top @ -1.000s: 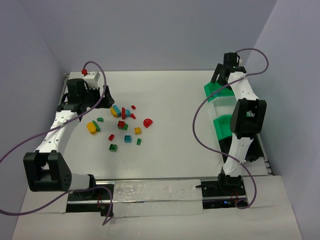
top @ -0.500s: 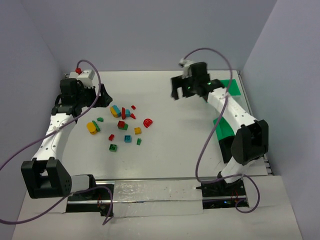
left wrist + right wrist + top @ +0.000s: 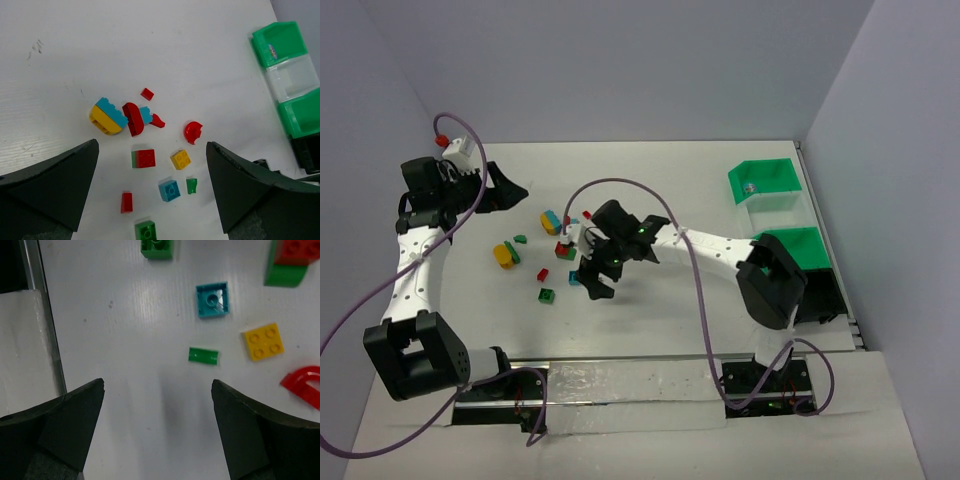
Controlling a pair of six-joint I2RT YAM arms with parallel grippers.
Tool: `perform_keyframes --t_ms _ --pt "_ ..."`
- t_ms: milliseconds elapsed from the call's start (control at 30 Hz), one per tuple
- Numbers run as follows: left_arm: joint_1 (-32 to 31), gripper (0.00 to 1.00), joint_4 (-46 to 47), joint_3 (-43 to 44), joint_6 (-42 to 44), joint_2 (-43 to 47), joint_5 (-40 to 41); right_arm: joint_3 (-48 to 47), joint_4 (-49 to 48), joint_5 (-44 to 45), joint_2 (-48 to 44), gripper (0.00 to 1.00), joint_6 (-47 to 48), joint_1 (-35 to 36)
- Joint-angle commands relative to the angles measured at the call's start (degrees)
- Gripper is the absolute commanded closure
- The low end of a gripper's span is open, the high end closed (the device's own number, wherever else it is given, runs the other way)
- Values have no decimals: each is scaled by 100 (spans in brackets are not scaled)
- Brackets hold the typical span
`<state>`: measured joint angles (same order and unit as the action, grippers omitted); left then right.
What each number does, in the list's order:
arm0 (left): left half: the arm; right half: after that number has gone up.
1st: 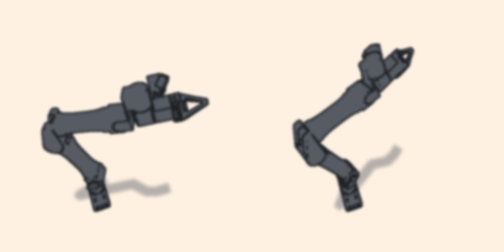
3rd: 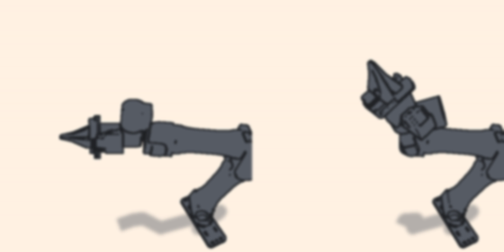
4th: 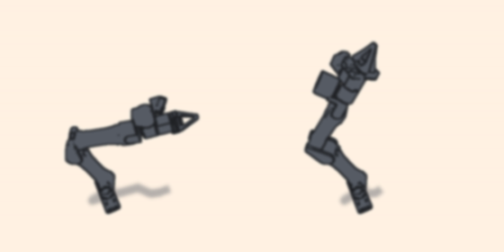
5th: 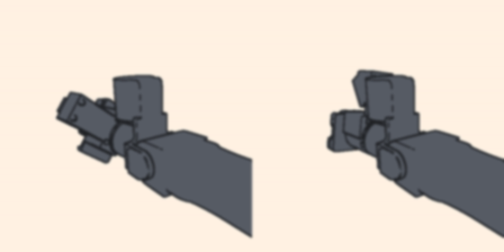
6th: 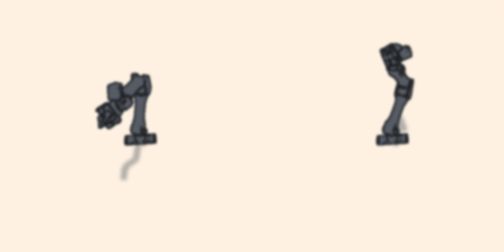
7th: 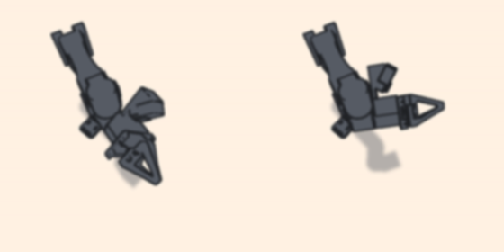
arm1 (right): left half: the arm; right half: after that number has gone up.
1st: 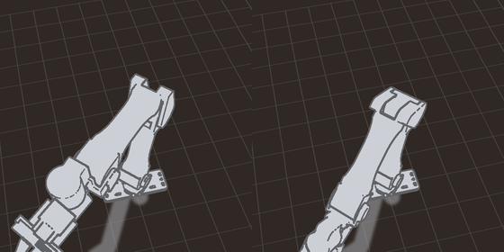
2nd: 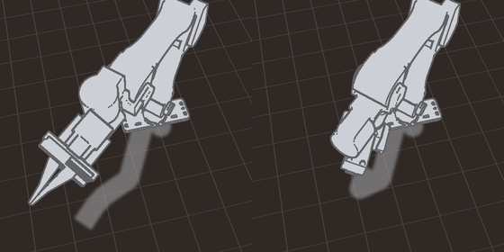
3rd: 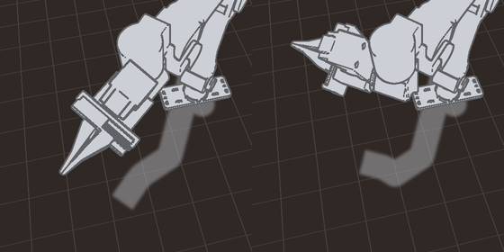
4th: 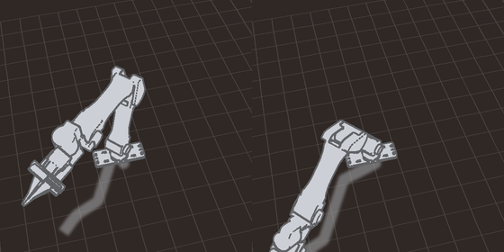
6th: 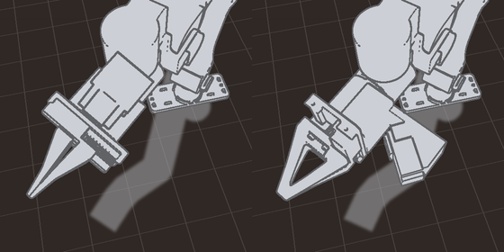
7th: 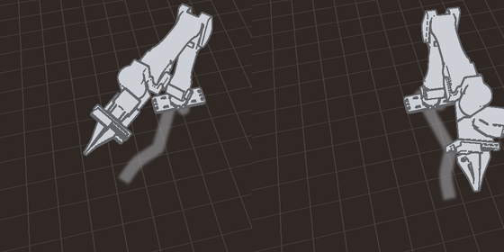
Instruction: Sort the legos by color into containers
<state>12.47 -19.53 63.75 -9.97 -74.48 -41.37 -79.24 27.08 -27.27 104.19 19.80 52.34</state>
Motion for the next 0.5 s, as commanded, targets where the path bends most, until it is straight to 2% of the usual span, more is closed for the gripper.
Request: perform_keyframes --t_ms 0,467 --pt "19 1 92 127 -27 80 -404 -681 -273 -86 618 6 400 167" --pt "19 1 72 85 65 170 -442 -1481 -494 310 1658 8 806 373"
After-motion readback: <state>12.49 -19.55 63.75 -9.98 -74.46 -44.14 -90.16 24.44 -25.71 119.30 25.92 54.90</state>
